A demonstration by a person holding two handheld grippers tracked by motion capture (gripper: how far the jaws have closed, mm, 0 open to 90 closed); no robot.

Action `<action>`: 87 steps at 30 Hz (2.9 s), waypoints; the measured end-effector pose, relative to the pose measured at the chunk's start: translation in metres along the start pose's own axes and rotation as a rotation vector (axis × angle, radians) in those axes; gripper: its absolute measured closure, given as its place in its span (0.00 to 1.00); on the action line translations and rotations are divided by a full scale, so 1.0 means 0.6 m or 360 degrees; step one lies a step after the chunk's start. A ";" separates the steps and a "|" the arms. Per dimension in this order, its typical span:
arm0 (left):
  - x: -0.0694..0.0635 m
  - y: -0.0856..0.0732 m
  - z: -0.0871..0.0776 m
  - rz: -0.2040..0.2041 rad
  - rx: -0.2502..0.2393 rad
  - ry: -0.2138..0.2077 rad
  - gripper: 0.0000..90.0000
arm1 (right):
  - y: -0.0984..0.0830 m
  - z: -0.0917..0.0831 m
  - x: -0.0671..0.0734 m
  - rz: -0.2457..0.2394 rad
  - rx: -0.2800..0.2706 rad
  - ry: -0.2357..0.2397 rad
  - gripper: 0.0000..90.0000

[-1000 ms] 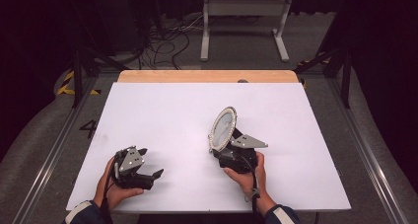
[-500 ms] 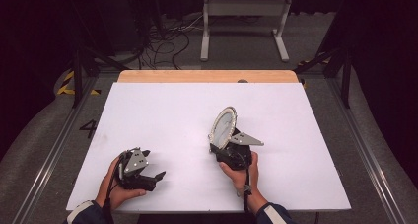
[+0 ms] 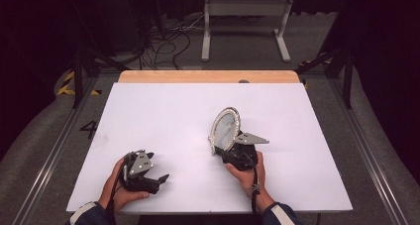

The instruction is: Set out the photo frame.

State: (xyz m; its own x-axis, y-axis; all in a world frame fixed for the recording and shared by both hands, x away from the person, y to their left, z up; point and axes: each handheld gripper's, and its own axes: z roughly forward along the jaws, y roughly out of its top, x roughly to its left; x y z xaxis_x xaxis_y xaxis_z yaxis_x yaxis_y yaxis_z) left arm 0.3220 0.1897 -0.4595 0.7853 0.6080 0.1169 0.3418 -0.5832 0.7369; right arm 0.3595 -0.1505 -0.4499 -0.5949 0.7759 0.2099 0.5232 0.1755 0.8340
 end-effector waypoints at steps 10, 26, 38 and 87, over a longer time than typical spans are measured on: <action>-0.002 0.000 -0.002 0.0004 -0.0010 -0.0011 0.15 | -0.002 -0.021 -0.010 -0.0047 0.0078 0.0084 0.83; -0.003 0.000 0.000 0.0012 -0.0011 -0.0022 0.14 | -0.004 -0.004 -0.011 -0.0001 -0.0009 0.0102 0.69; -0.004 0.000 0.003 0.0013 0.0003 -0.0029 0.14 | -0.004 0.000 -0.008 0.0084 -0.0072 0.0045 0.80; 0.012 0.105 0.068 0.0021 -0.0256 -0.0221 0.18 | 0.002 -0.061 -0.005 -0.0309 0.0147 0.0087 0.63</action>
State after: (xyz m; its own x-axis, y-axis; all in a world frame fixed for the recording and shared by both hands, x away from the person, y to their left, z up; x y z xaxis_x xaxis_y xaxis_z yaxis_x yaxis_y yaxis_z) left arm 0.3701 0.1355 -0.4392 0.8566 0.5142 0.0424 0.2530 -0.4903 0.8340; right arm 0.3396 -0.1750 -0.4307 -0.7208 0.6886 0.0797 0.4481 0.3750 0.8115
